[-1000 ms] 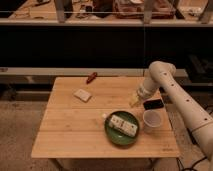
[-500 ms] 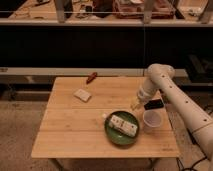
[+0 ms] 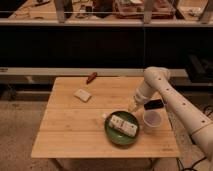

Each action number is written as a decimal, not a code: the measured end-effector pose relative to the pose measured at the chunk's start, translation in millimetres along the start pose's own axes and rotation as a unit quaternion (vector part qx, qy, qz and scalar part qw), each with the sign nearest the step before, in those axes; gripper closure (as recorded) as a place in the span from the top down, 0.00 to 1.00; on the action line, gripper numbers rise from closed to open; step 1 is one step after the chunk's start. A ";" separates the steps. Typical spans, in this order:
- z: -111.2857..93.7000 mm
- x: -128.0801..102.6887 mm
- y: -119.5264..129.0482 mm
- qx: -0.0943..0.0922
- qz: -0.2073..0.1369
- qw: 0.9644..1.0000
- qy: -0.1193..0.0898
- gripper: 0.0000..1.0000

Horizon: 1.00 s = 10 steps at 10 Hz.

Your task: Pick up the ceramic bowl

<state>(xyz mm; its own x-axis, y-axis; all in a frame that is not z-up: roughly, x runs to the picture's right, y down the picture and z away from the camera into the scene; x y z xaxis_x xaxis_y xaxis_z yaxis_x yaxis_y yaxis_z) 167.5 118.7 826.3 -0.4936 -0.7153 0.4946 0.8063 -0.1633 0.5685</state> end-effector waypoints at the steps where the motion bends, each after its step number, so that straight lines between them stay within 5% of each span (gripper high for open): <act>1: 3.1 -1.7 -1.1 -0.002 -0.008 1.000 -0.001 0.42; 3: 7.8 -4.2 0.6 -0.013 -0.019 1.000 0.000 0.42; 5: 1.7 1.3 5.5 -0.026 -0.014 0.999 0.023 0.36; 10: 1.7 1.0 6.3 -0.026 -0.011 0.999 0.024 0.36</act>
<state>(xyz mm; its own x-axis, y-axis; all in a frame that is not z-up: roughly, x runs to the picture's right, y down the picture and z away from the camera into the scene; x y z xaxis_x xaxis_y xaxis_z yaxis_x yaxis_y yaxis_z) 171.5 118.1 831.5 -0.4970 -0.7423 0.4493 0.8113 -0.2139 0.5440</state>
